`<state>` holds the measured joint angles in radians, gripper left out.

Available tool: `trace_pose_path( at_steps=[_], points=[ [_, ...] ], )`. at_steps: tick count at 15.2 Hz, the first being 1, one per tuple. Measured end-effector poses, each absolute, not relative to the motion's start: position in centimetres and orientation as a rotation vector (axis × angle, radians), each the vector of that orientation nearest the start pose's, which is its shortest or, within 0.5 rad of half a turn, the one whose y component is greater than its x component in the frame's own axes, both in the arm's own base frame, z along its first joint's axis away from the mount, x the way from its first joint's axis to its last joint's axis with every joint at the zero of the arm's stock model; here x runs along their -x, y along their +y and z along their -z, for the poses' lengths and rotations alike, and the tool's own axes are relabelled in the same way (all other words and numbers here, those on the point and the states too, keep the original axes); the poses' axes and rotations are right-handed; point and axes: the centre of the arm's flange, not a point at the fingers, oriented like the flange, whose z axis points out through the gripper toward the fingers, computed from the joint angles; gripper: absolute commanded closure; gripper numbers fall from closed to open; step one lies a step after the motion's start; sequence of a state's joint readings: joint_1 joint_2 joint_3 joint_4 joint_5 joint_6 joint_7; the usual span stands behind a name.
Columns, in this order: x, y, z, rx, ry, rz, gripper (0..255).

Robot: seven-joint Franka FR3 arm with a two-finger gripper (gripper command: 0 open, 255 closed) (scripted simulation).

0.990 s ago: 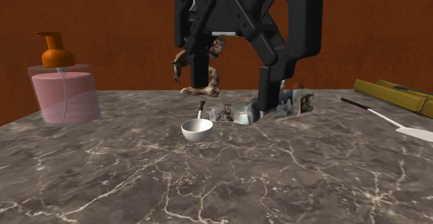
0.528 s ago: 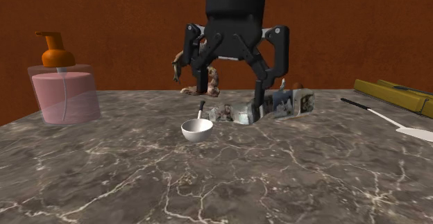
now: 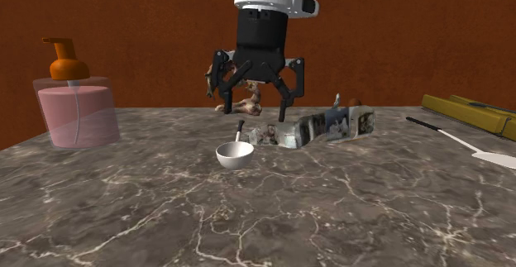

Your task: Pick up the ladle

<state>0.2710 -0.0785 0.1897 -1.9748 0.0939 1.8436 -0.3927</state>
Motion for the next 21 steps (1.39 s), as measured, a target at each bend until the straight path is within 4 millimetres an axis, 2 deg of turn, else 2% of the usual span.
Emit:
trace_pose_path(
  at_steps=[4,5,12,13,21],
  points=[
    [-47.5,29.6,-48.3,2.689,-1.452,-0.113,0],
    [-47.6,30.2,-47.9,2.673,-1.478,-0.117,0],
    [-47.7,30.9,-44.5,2.657,-1.503,-0.121,0],
    [-47.7,30.8,-44.3,2.657,-1.503,-0.121,255],
    [-47.7,30.9,-44.2,2.656,-1.504,-0.116,255]
  ],
)
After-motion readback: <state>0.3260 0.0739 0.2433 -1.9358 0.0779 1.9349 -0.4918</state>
